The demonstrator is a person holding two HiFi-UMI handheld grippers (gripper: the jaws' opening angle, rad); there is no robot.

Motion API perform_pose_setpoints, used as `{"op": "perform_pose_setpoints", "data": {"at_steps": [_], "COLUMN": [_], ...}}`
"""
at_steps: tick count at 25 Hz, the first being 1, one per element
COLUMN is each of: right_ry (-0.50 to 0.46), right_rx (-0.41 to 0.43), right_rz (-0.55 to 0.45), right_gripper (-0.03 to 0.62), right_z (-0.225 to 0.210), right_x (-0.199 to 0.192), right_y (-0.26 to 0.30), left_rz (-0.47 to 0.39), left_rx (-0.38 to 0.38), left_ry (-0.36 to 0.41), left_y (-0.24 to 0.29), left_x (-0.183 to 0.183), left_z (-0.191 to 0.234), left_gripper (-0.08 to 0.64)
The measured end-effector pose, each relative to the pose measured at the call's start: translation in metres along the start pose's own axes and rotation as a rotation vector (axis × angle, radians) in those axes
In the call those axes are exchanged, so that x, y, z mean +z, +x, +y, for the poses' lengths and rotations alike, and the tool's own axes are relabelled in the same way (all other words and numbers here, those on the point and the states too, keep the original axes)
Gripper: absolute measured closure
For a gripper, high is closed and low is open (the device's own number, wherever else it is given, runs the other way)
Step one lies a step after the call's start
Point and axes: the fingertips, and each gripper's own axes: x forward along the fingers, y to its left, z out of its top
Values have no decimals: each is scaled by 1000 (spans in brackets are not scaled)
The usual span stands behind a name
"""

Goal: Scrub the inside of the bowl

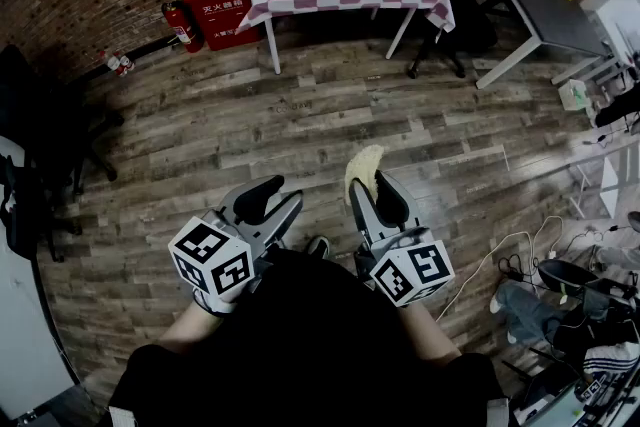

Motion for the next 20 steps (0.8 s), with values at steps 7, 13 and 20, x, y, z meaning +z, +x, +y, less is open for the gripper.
{"op": "perform_pose_setpoints", "data": {"at_steps": [7, 13, 20], "right_ry": [12, 26, 54], "right_rx": [10, 58, 64], "right_rz": [11, 26, 66], "right_gripper": [439, 437, 437], "right_z": [-7, -14, -22], "right_x": [-1, -11, -17], "right_y": [4, 4, 24], "left_rz": [-4, 23, 38], "left_rx": [13, 28, 64], "left_ry": [-2, -35, -60], "left_y": [8, 23, 29], "left_x": [1, -15, -8], "left_z": [2, 2, 22], "left_gripper": [383, 383, 383]}}
